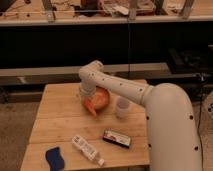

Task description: Place the pepper in the ceramic bowl

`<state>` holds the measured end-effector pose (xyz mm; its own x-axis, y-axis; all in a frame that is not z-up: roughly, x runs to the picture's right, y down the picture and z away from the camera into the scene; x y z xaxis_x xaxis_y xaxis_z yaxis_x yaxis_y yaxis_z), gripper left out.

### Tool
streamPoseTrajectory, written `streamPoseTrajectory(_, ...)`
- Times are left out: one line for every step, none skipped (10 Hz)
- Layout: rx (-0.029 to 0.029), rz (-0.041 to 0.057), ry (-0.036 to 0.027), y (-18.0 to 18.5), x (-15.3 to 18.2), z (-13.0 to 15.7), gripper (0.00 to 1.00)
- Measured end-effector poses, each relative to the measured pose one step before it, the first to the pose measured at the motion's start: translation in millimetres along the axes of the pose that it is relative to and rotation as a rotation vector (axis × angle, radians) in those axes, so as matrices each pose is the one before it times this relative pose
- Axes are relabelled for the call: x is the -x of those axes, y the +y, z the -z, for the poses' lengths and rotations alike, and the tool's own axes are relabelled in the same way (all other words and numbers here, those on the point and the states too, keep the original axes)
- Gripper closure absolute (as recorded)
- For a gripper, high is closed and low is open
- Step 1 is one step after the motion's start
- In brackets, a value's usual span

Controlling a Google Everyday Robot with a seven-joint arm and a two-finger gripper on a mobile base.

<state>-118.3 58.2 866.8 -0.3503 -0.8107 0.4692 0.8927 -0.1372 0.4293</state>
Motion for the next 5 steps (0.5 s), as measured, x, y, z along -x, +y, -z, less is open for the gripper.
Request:
streamPoseTrajectory(-0.00558,-0.00556,-0.00060,1.23,-1.43,0.92,0.86)
streamPoseTrajectory(-0.00440,-0.00321,-0.00225,-0.08,-1.16,-0.51,0.86)
streamPoseTrajectory(-0.00443,-0.00445,-0.00087,1.06,-0.69,0.47,0.86)
streamPoseTrajectory(-0.00203,-0.00456,0.00065,2.82,0.11,0.40,0.86)
streamPoseTrajectory(-0.00370,-0.00309,0.00000,0.77,-0.33,0.11,0.86)
